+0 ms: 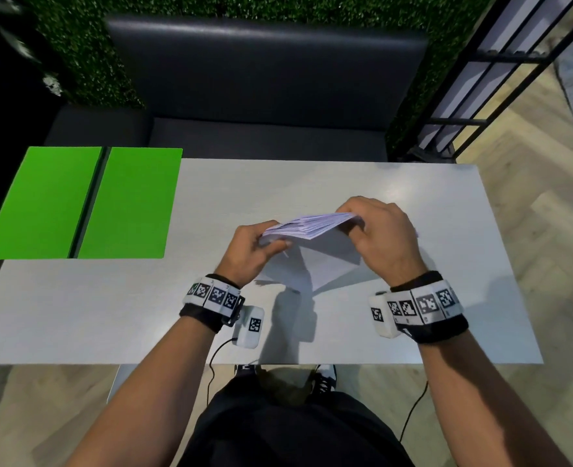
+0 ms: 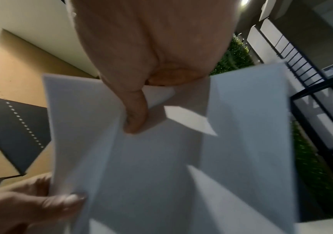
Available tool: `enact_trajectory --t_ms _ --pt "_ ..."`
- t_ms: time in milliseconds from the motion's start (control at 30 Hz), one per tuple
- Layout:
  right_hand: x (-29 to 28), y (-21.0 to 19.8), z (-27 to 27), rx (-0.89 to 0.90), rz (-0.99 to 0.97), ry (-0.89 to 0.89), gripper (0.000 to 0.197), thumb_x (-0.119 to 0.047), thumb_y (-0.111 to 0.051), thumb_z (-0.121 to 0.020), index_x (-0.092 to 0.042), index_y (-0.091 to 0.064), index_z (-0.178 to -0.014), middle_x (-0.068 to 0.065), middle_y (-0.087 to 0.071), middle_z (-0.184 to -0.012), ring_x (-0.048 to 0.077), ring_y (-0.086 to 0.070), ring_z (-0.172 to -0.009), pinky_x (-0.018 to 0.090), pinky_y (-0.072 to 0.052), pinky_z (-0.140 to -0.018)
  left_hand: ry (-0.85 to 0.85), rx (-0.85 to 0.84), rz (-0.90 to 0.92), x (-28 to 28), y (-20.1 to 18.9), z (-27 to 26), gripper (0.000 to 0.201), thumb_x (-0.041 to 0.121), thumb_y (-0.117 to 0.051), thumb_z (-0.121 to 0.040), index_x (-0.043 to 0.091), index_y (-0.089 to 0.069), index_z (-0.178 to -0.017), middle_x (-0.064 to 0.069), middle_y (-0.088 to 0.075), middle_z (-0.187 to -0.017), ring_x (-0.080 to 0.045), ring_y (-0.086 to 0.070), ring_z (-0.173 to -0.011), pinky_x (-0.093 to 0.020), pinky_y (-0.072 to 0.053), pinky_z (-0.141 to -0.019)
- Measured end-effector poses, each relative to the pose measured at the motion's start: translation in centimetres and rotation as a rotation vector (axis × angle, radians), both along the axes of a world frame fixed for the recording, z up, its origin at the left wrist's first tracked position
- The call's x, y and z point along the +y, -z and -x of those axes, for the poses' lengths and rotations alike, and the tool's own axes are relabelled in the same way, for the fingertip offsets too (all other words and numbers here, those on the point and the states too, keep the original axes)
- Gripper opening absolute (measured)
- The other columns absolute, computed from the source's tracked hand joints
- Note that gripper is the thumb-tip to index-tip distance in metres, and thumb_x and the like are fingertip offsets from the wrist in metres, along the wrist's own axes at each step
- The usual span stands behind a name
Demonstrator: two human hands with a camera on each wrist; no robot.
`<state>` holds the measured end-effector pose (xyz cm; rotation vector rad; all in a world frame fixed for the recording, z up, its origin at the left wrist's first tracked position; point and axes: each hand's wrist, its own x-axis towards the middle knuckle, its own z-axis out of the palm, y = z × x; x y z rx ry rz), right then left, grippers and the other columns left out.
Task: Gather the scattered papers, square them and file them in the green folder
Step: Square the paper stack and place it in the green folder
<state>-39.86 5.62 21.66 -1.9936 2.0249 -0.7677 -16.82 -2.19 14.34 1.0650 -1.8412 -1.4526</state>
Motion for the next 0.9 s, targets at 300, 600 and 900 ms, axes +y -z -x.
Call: enact_trajectory --t_ms 300,600,900 --pt "1.9 5.6 0.2 -1.232 -0.118 0.281 0.033 0.002 -0.077 -0.082 -0.014 -0.069 -0.11 0.005 -0.075 -0.108 0.021 -0.071 -0.099 0.043 -0.055 -0.091 -0.272 0.152 -0.247 1.0 1.9 -1.0 0.014 0.01 -0.074 -0.088 -0.002 -0.073 -0.094 -0.017 -0.074 -0.09 -0.018 -0.069 -0.079 -0.03 -0.055 -0.073" --pt "1.9 10.5 -5.0 -1.22 0.044 0.558 0.023 -0.001 -0.075 -0.086 -0.016 -0.071 -0.103 -0.001 -0.075 -0.099 0.013 -0.072 -0.093 0.038 -0.057 -0.087 -0.437 0.144 -0.382 3.0 5.9 0.0 0.016 0.003 -0.078 -0.081 0.008 -0.072 -0.095 -0.015 -0.074 -0.095 -0.027 -0.069 -0.087 -0.038 -0.058 -0.073" --pt "2.9 9.3 -2.8 -1.186 0.057 0.358 0.055 0.001 -0.08 -0.076 -0.009 -0.056 -0.125 0.01 -0.066 -0.115 0.021 -0.065 -0.106 0.032 -0.054 -0.09 -0.363 0.204 -0.158 2.6 3.1 -0.7 0.049 -0.014 -0.07 -0.068 0.006 -0.055 -0.11 0.018 -0.067 -0.095 -0.006 -0.065 -0.09 -0.022 -0.052 -0.078"
